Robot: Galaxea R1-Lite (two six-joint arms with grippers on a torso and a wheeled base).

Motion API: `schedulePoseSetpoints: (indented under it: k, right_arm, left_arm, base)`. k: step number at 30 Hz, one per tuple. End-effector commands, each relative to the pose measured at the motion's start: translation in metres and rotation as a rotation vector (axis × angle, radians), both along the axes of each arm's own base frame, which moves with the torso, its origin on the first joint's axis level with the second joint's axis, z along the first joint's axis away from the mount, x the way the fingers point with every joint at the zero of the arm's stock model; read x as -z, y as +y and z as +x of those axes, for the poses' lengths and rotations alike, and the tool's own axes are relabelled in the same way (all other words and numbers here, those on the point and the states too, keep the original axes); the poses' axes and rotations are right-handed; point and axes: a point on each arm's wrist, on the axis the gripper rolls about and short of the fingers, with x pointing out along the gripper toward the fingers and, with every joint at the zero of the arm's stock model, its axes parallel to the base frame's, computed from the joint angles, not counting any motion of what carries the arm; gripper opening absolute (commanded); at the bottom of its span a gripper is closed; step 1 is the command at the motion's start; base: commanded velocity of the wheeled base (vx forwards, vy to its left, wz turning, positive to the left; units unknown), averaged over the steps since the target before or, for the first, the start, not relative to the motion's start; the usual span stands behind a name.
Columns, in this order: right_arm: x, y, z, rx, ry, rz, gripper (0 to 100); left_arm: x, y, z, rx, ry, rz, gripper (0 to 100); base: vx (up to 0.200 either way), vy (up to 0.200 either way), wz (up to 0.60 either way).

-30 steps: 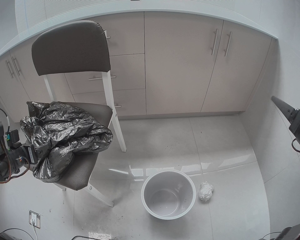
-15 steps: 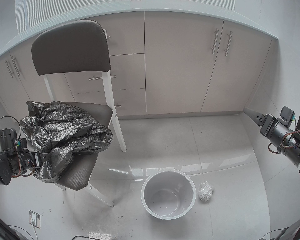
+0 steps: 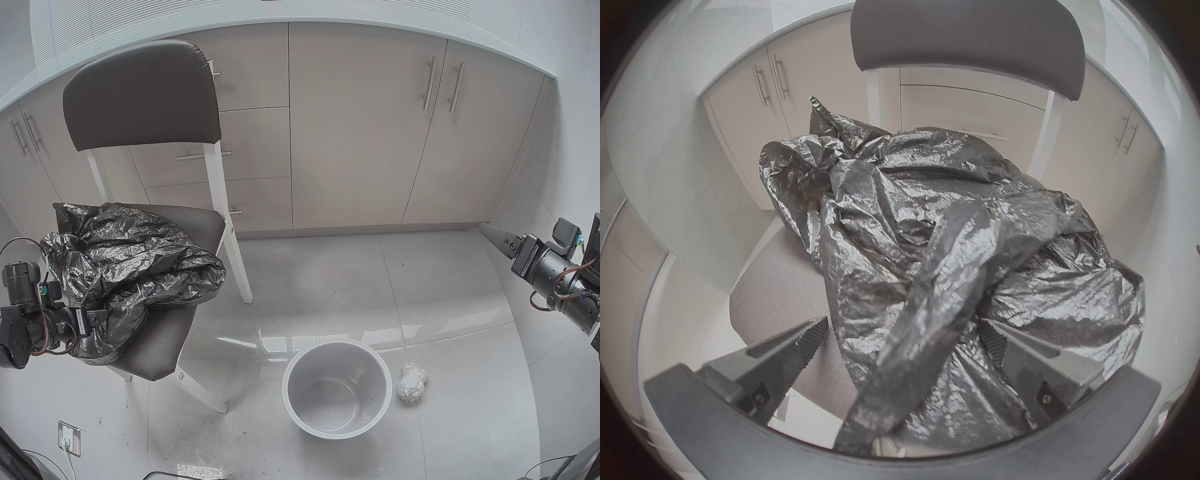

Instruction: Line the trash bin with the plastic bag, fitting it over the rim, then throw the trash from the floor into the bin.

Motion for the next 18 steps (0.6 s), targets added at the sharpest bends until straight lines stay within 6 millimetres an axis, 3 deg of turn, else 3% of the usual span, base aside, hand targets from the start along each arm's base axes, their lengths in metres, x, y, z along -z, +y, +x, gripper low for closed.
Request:
schedulePoseSetpoints:
  k: [1, 3, 4, 18]
  right_arm:
    - [0.007, 0.001, 0.006, -0.001, 0.024, -0.003, 100]
    - [0.008, 0.002, 0.008, -0.001, 0.017, 0.002, 100]
    - [0.009, 0.002, 0.008, -0.001, 0.019, 0.002, 100]
    - [0.011, 0.003, 0.009, -0.004, 0.006, 0.003, 100]
  left_arm:
    - [0.008, 0.006, 0.006, -0.014, 0.008, -0.003, 100]
    - [0.008, 0.006, 0.007, -0.015, -0.004, -0.001, 100]
    - [0.008, 0.006, 0.007, -0.015, -0.007, 0.000, 0]
    - [0.002, -0.004, 0.006, -0.014, -0.037, -0.056, 0]
  base:
    - [0.000, 0.000, 0.00]
    - [0.000, 0.000, 0.00]
    - [0.000, 0.000, 0.00]
    - [0.000, 0.000, 0.00]
